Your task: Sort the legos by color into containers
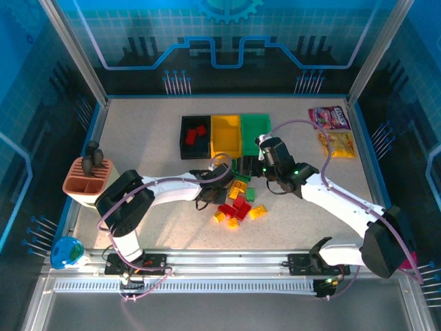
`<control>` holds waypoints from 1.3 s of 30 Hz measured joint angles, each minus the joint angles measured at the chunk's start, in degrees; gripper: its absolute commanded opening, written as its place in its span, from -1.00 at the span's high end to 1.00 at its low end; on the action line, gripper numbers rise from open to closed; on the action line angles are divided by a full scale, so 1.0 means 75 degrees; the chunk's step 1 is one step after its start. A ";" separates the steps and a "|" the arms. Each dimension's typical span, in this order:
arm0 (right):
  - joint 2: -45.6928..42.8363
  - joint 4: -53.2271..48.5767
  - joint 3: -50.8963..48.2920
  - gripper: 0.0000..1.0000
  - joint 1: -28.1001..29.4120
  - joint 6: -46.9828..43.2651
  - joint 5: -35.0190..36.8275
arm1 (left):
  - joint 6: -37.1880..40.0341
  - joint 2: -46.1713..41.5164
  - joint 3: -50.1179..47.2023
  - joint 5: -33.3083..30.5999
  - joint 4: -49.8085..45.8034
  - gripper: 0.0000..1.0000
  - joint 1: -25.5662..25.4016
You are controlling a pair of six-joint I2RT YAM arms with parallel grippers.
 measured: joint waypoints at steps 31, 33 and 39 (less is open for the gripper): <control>-0.1323 0.0111 -0.1719 -0.60 -0.0484 -0.0061 -0.0647 | 0.1037 -0.0192 0.2932 -0.0029 -0.0766 0.46 0.3296; -0.1454 0.0143 -0.1853 -0.60 -0.0484 -0.0061 -0.0705 | 0.1087 0.0216 0.3264 -0.0029 -0.0839 0.46 0.3366; -0.1550 0.0125 -0.1900 -0.58 -0.0484 -0.0067 -0.0813 | 0.1271 0.1195 0.4150 0.0000 -0.1075 0.45 0.3459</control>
